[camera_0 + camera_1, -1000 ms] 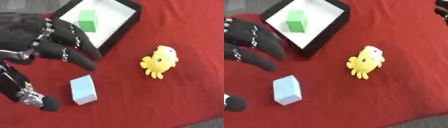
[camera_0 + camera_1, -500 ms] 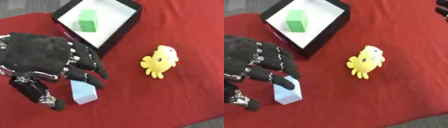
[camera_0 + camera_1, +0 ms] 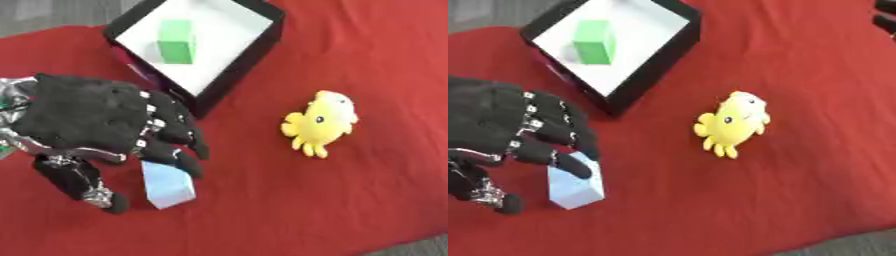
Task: Pick up objects on the table and place them in the box.
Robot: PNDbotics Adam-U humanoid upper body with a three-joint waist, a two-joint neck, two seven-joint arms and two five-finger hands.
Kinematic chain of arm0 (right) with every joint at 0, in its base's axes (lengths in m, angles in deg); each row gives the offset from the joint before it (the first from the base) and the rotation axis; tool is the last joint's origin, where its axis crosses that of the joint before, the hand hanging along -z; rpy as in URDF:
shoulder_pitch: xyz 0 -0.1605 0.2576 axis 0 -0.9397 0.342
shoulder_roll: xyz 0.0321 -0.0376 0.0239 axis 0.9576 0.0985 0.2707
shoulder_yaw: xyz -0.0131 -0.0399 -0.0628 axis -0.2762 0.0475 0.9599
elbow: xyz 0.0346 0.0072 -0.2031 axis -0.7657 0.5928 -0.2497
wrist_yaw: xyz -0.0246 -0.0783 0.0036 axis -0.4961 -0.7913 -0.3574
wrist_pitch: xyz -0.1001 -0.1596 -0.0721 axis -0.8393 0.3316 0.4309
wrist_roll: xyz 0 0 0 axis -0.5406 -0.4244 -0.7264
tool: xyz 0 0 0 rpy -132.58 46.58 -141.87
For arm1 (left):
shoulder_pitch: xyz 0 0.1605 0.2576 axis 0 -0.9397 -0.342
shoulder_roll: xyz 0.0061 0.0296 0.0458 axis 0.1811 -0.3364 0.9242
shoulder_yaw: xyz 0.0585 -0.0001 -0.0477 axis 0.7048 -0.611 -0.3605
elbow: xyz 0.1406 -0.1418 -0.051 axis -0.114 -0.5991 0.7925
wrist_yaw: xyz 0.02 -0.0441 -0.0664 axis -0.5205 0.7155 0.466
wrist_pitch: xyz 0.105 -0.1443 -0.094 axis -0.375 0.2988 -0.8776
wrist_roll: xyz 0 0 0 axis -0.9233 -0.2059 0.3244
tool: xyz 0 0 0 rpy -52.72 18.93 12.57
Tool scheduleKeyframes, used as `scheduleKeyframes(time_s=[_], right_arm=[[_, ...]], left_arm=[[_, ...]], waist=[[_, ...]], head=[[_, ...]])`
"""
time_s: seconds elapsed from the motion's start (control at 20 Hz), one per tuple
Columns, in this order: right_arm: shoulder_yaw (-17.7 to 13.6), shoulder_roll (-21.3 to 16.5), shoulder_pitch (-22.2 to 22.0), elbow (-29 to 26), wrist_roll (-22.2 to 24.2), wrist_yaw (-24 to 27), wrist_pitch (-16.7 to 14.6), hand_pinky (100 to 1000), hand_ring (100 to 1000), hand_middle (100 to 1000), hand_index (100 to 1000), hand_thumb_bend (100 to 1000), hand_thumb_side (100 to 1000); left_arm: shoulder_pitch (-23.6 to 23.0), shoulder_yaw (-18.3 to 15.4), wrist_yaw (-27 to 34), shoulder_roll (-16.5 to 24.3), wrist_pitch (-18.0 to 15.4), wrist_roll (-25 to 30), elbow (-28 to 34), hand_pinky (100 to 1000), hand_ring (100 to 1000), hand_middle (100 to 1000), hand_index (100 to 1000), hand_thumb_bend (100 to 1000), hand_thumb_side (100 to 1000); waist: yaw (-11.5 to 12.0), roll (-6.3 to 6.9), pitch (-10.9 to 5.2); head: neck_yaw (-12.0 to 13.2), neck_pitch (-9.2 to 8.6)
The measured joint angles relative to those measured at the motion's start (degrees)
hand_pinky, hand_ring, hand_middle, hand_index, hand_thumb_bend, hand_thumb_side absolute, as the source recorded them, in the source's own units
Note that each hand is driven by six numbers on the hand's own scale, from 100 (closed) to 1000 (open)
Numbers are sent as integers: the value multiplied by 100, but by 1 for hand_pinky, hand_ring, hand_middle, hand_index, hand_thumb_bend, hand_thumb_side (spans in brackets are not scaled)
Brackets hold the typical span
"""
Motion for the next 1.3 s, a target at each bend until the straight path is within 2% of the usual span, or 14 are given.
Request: scheduleKeyframes(time_s=[0.55, 0.8, 1.0, 1.25, 1.3], right_arm=[[1, 0, 40, 0, 13, 14, 10, 904, 853, 836, 960, 100, 604], [37, 0, 76, 0, 58, 14, -6, 904, 851, 835, 959, 100, 606], [56, 0, 79, 0, 95, 14, -18, 904, 854, 839, 959, 100, 614], [71, 0, 108, 0, 115, 15, -19, 903, 856, 841, 959, 100, 620], [72, 0, 117, 0, 117, 15, -18, 903, 856, 841, 959, 100, 620]], left_arm=[[-30, 121, -335, -156, -1, -1, -229, 855, 834, 792, 852, 765, 100], [-30, 134, -453, -253, -1, -1, -253, 856, 836, 802, 857, 788, 100], [-30, 142, -540, -303, -1, -1, -308, 861, 845, 826, 867, 787, 100], [-38, 273, -715, -303, -1, -1, -419, 865, 843, 808, 853, 766, 100], [-46, 311, -762, -303, -1, -1, -452, 865, 842, 804, 848, 820, 100]], waist=[[-34, 0, 0], [-46, 0, 0], [-64, 0, 0], [-81, 0, 0], [-91, 0, 0]], head=[[14, 1], [-96, -6], [-145, -10], [-146, -10], [-143, -11]])
